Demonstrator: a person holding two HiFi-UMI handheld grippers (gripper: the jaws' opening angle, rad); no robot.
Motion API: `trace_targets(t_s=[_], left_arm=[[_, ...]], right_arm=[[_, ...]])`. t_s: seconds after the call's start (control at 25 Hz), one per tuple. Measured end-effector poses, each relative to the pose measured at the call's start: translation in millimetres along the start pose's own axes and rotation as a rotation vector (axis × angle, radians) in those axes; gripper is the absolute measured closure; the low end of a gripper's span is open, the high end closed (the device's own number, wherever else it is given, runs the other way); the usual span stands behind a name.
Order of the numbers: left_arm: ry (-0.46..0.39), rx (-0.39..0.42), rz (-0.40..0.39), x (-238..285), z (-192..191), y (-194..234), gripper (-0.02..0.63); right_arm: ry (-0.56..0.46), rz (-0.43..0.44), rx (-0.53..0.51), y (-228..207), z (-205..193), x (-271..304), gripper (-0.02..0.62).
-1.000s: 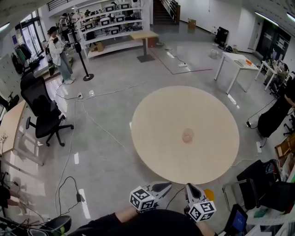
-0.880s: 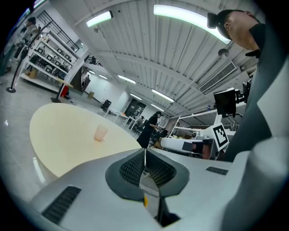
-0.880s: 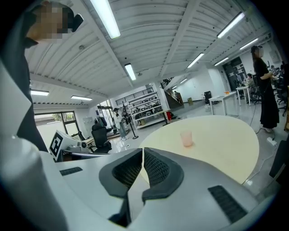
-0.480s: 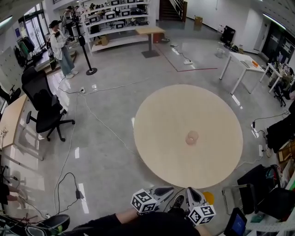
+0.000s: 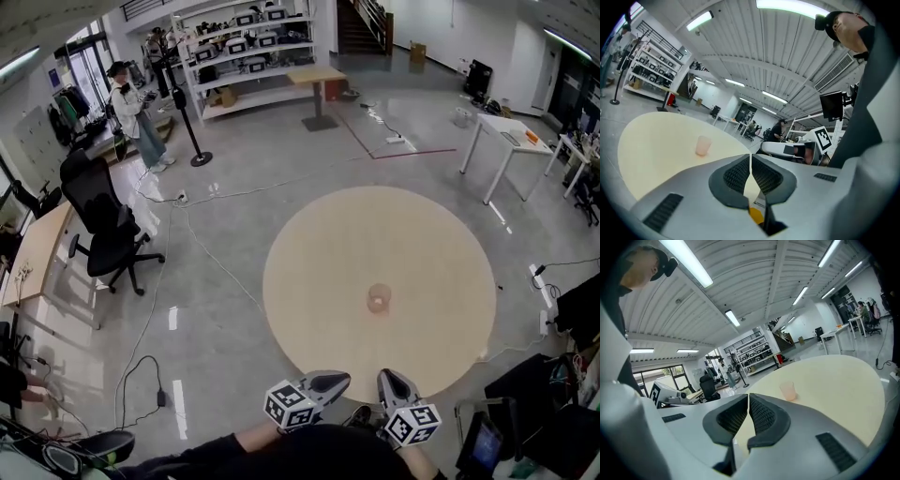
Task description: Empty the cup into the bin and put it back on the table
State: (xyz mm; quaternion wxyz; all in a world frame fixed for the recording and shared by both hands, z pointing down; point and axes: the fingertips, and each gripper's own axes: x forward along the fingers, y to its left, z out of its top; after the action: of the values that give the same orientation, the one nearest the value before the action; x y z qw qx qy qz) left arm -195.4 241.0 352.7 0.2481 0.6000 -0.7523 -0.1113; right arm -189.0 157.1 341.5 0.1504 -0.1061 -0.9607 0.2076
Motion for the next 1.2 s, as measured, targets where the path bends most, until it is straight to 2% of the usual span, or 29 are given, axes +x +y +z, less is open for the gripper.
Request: trace_targets(t_s=[0.24,0.56,0.72,0.84,1.04,1.2], left_arm=[[-0.012,0.012,0.059,53.5,16.1,-5.5,0.581],[-0.043,0.023,0.16,74.8,39.8,-0.7,0.581],[-0.017,-0.014,0.185,93.7,26.2,-0.4,0.581],[0.0,-0.025,0.186,110.3,15.0,6.1,0.581],[0.031,-0.052,0.186,101.7,5.0,11.6,0.581],[0.038,-0.051,0.174,103.3,9.9,33.2,0.581]], right_arm=[[0.011,0.06,0.018,-50.3,25.1,1.8,0.578],[0.004,0.118,0.038,-84.7,46.3,9.7,0.578],[0.04,0.123,0.073,-108.6,30.9,10.0,0.578],[0.066,0.114,0.058,-126.4,18.3,16.3,0.578],[0.119,0.108,0.059,-116.9,1.1,22.8,0.578],[0.132,0.097,0.047,-115.9,0.3,43.5,0.578]])
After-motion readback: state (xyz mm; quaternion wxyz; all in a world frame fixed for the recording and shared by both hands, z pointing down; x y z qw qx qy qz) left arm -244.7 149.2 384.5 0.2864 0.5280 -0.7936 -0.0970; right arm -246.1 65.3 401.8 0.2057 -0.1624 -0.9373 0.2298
